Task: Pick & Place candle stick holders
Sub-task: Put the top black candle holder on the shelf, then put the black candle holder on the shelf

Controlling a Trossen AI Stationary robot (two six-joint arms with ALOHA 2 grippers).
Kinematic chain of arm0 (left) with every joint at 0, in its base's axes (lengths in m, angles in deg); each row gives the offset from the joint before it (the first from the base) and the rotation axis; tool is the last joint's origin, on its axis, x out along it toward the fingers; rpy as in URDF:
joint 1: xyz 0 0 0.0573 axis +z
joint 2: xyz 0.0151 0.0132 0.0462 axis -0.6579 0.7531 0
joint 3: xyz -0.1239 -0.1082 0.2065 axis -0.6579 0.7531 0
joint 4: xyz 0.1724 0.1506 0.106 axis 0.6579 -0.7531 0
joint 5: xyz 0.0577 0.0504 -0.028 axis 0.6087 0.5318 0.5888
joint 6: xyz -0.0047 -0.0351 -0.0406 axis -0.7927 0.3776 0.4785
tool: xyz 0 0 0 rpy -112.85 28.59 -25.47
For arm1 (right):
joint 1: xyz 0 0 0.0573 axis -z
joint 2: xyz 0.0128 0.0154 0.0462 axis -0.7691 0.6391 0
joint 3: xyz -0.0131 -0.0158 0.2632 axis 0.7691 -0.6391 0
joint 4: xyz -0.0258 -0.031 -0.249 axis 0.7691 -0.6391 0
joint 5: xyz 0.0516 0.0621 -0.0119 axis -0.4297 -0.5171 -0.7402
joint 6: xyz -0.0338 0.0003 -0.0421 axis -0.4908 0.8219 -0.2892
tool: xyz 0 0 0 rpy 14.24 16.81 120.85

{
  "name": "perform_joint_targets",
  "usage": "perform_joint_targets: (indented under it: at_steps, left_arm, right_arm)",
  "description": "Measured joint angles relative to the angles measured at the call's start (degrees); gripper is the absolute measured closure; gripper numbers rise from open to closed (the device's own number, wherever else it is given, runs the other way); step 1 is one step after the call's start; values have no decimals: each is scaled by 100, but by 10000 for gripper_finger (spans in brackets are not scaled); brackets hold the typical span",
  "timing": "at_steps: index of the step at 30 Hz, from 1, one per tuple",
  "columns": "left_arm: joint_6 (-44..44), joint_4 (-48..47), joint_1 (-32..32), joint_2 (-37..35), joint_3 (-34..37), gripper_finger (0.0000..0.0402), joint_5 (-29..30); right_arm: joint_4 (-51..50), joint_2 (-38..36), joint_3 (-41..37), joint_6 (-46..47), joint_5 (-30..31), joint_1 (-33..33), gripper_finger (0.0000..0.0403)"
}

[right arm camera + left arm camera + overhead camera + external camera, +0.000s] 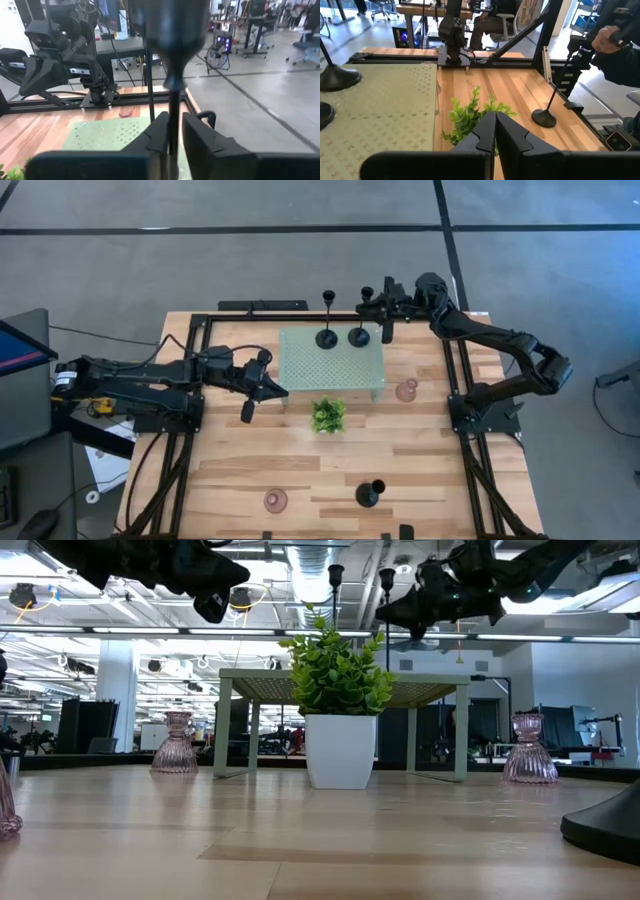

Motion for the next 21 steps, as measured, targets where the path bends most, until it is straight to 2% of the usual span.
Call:
perform_joint_targets:
  at_steps: [7, 13, 17, 21]
  left_arm:
    - [0, 27, 0, 45, 0, 389, -1]
    - [0, 11, 0, 59, 0, 389, 0]
    - [0, 11, 0, 59, 0, 389, -1]
    - [0, 11, 0, 59, 0, 389, -2]
  right_arm:
    - [-202, -371, 0, -155, 0, 21, 265]
    - [-1493, -1159, -2, -509, 148, 422, 195]
    - [-2833, -1946, -4, -566, 152, 780, 183]
    - [-4585, -2870, -3, -888, 154, 916, 199]
